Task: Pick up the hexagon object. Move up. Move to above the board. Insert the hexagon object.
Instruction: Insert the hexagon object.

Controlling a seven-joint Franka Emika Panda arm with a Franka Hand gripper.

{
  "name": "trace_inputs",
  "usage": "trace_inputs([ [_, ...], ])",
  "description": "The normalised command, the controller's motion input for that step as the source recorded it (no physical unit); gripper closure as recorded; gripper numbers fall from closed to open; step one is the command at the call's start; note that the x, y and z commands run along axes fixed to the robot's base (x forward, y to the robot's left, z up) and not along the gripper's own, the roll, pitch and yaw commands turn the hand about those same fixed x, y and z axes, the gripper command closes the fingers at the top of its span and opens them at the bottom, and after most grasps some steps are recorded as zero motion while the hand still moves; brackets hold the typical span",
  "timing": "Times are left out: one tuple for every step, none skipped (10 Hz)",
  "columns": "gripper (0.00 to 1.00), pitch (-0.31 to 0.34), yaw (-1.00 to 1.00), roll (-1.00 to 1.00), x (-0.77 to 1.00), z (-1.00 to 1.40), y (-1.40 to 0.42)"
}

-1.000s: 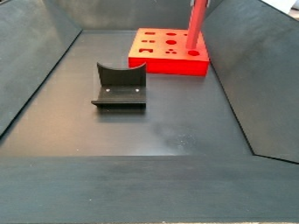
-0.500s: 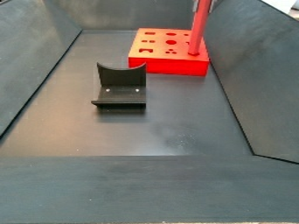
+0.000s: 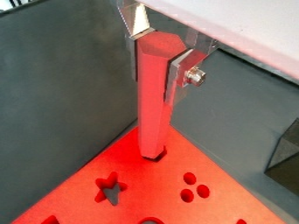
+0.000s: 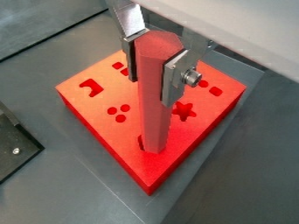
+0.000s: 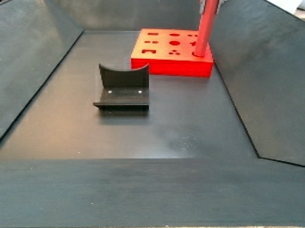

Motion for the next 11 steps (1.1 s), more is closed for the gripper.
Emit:
trace_inputs([
  [1.00, -0.001, 0.00, -0.01, 0.31, -0.22, 0.00],
  [1.00, 0.000, 0.00, -0.02, 0.30, -0.22, 0.00],
  [1.00, 0.000, 0.00, 0.00, 0.20, -0.23, 0.00],
  [1.00, 0.000, 0.00, 0.00, 0.14, -0.39, 0.00],
  [1.00, -0.019, -0.01, 0.08, 0.08, -0.56, -0.02],
  [1.00, -0.011, -0.06, 0.08, 0.14, -0.53, -0.10],
  [1.00, 0.000, -0.09, 0.09, 0.23, -0.54, -0.10],
  [1.00, -0.017, -0.04, 0.00, 0.23, -0.42, -0.04],
  [1.00, -0.069, 0.00, -0.01, 0.04, -0.11, 0.00],
  [1.00, -0.013, 0.00, 0.00, 0.00, 0.00, 0.00],
  [1.00, 0.000, 0.00, 0.00, 0.00, 0.00, 0.00],
])
